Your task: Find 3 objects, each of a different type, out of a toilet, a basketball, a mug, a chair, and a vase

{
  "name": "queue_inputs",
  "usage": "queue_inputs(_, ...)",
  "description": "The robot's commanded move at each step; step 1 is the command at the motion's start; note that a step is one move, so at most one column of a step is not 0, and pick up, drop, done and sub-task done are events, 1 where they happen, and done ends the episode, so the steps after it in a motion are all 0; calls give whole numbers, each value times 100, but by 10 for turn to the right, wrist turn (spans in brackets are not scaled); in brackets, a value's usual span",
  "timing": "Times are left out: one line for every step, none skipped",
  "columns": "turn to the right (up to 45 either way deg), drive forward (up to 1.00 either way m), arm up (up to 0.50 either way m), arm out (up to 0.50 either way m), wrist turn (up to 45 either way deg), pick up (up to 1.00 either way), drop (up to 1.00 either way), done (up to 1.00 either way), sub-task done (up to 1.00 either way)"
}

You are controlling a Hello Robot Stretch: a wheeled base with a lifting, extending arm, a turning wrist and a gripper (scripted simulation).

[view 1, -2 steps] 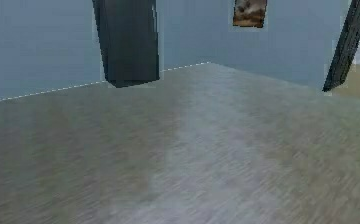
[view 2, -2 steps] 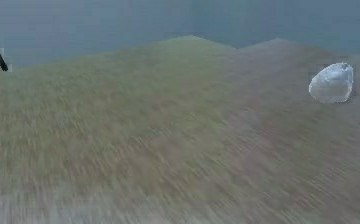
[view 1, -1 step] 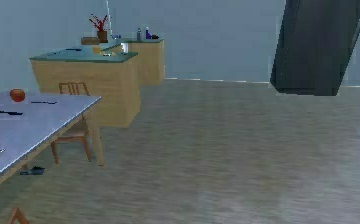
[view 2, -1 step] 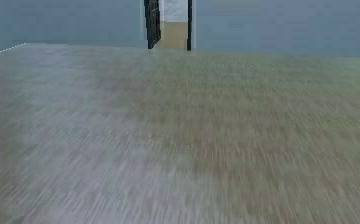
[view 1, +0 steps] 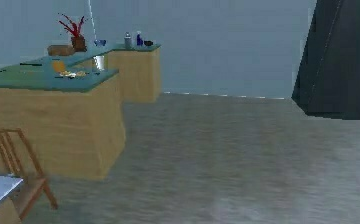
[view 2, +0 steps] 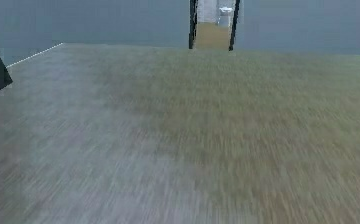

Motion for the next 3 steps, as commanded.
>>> queue_inputs(-30,0,0,0,0,0,0,0,0)
queue_inputs(0,85,0,0,0,0,0,0,0)
queue_inputs(0,85,0,0,0,0,0,0,0)
